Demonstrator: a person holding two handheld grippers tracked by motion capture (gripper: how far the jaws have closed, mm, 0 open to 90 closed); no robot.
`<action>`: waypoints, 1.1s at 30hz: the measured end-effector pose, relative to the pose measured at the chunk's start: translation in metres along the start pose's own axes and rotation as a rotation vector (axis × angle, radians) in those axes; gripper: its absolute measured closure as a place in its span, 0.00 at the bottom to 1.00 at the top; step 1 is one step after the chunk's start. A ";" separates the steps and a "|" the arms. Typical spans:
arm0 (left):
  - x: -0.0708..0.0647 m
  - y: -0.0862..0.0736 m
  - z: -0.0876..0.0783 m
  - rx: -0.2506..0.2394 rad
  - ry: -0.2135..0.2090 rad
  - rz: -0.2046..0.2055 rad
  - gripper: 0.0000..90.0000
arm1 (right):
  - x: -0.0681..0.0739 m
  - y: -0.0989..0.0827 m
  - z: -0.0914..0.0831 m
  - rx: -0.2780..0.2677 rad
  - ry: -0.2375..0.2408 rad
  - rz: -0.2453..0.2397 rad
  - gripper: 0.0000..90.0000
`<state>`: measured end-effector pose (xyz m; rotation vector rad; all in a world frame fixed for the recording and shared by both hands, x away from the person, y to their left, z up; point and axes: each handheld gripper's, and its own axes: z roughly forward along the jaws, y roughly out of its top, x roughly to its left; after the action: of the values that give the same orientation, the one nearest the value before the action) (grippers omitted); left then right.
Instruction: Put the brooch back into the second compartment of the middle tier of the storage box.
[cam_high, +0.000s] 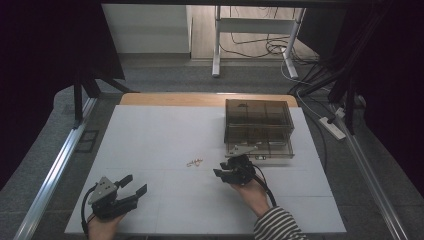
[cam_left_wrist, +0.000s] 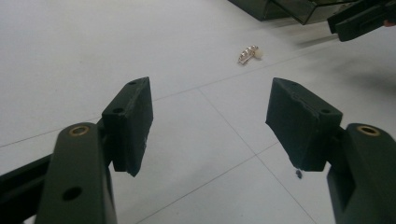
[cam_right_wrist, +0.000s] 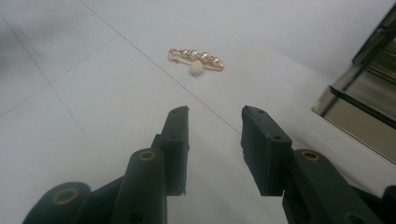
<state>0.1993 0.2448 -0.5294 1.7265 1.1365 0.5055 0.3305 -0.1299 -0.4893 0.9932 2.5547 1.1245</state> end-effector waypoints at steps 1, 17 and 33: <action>0.000 0.000 0.000 0.000 0.000 0.000 0.36 | 0.000 0.002 0.002 0.006 0.002 -0.003 0.69; -0.001 0.000 0.001 0.006 -0.014 0.009 0.36 | 0.007 0.027 0.041 0.084 0.056 -0.003 0.76; 0.000 0.000 0.001 0.005 -0.022 0.005 0.36 | 0.013 0.044 0.074 0.143 0.032 -0.018 0.76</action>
<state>0.2001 0.2440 -0.5297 1.7355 1.1196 0.4861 0.3729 -0.0568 -0.5087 0.9890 2.6957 0.9727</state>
